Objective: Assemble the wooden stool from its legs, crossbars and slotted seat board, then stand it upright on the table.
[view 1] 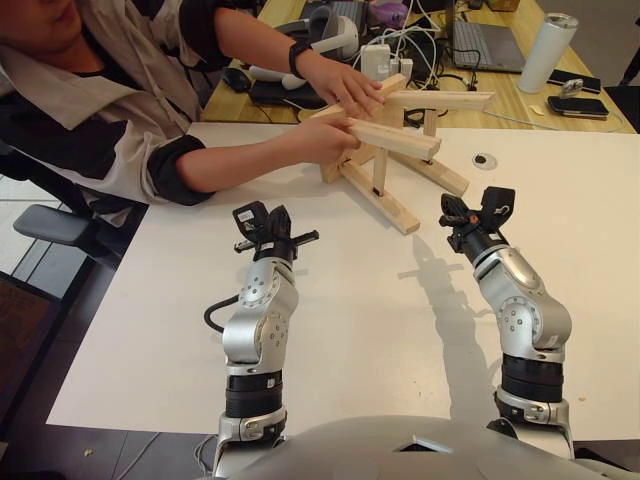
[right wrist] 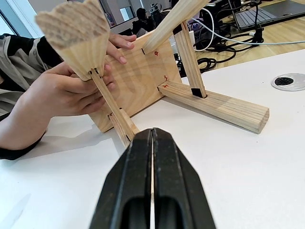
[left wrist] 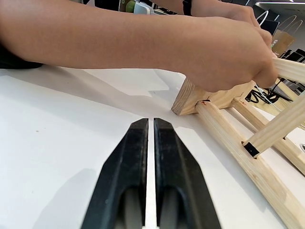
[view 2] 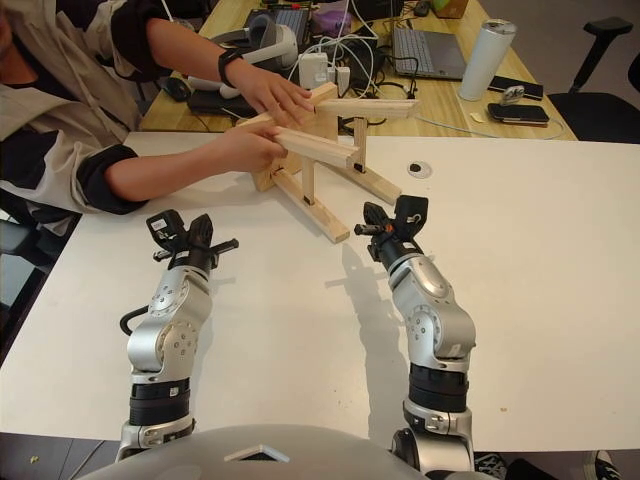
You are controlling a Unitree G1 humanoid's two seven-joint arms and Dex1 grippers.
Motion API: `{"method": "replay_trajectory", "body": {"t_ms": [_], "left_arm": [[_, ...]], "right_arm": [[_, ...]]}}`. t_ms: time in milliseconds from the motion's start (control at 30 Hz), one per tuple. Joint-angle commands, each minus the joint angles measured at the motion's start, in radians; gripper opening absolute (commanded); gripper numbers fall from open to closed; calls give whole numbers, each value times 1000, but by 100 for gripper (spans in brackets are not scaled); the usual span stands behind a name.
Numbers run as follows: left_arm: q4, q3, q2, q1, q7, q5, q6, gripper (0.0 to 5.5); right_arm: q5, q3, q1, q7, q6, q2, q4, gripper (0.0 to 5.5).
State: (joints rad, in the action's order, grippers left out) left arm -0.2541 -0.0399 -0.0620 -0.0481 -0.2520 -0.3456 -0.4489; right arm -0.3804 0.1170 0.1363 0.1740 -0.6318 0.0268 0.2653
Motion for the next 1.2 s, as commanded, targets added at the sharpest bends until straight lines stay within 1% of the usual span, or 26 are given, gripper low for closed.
{"method": "replay_trajectory", "body": {"t_ms": [33,233,567,700,800,867,933,967,1100,1133,1200], "left_arm": [[9,-3,-68,-25,-11,-8,4,17],[13,-7,-72,-27,-14,-14,4,17],[19,-11,-69,-29,-17,-26,3,17],[26,-12,-72,-30,-18,-29,4,17],[32,-12,-73,-32,-18,-30,10,17],[37,-12,-74,-32,-17,-29,15,17],[44,-10,-74,-35,-16,-28,20,17],[49,-9,-74,-37,-16,-27,22,17],[51,-10,-78,-36,-20,-28,32,17],[52,-11,-80,-36,-23,-28,35,17],[55,-11,-83,-40,-27,-30,38,17]], "right_arm": [[-25,-3,16,17,-16,14,-8,2],[-46,-27,13,51,-34,37,4,2],[-51,-161,20,120,-59,80,125,2],[-64,-183,30,152,-66,96,154,2],[-58,-195,62,153,-56,102,166,2],[-30,-205,122,141,-20,97,166,2],[27,-226,183,150,44,120,153,26],[90,-263,218,180,104,164,140,40],[436,-487,373,308,410,355,15,103],[528,-551,421,333,440,387,-43,120],[673,-641,487,361,483,420,-158,156]]}}
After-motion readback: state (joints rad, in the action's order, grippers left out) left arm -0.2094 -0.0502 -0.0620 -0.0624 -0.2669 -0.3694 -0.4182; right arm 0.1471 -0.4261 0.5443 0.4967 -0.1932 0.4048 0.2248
